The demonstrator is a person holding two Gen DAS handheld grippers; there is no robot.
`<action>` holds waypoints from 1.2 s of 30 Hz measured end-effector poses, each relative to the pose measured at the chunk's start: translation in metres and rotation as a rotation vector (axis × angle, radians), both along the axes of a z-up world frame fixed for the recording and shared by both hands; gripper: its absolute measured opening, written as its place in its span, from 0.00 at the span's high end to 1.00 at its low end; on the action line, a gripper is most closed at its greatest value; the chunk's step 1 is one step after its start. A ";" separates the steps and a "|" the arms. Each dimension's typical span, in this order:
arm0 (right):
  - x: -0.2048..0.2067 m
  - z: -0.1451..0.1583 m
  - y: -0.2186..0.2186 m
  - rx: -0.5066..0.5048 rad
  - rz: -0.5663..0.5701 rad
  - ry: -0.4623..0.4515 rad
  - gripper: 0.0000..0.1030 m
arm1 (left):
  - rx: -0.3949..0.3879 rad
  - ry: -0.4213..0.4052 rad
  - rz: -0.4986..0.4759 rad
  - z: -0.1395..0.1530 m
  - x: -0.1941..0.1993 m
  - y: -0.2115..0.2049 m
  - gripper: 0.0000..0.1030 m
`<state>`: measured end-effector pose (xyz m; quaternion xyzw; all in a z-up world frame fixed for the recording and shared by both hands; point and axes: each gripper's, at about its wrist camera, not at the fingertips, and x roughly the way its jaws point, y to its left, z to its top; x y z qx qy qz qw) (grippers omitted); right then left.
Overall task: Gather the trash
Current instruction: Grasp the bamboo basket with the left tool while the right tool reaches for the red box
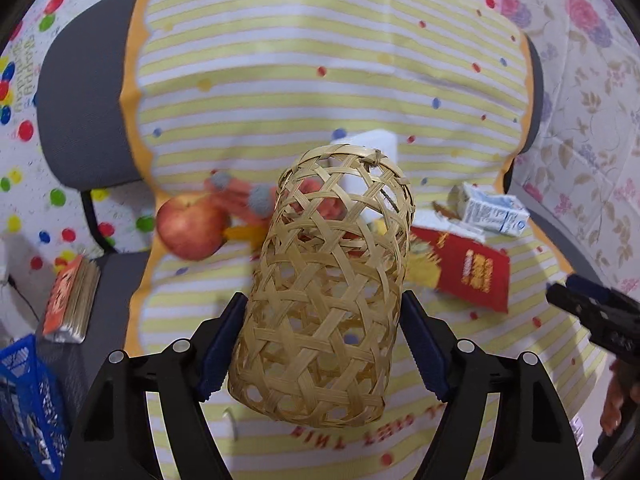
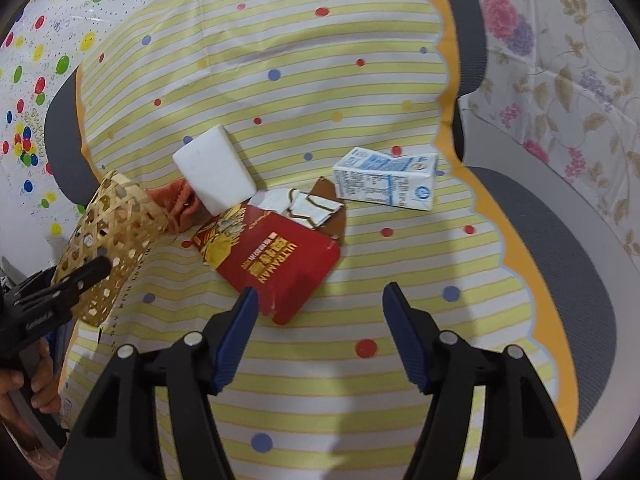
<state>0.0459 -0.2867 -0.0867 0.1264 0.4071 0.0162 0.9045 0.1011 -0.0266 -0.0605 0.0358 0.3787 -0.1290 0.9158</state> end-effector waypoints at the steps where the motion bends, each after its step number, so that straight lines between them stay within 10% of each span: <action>1: 0.008 -0.003 0.003 -0.006 0.007 0.010 0.38 | 0.003 0.005 0.010 -0.003 0.000 0.004 0.26; 23: 0.096 -0.044 0.014 0.066 0.160 0.114 0.35 | 0.062 0.106 0.012 -0.037 0.019 0.015 0.20; 31: 0.057 -0.025 0.047 0.089 0.268 0.094 0.84 | 0.037 0.097 0.034 -0.030 0.016 0.021 0.28; 36: 0.032 0.007 0.069 0.092 0.308 0.011 0.95 | 0.014 0.093 0.055 -0.020 -0.002 0.028 0.28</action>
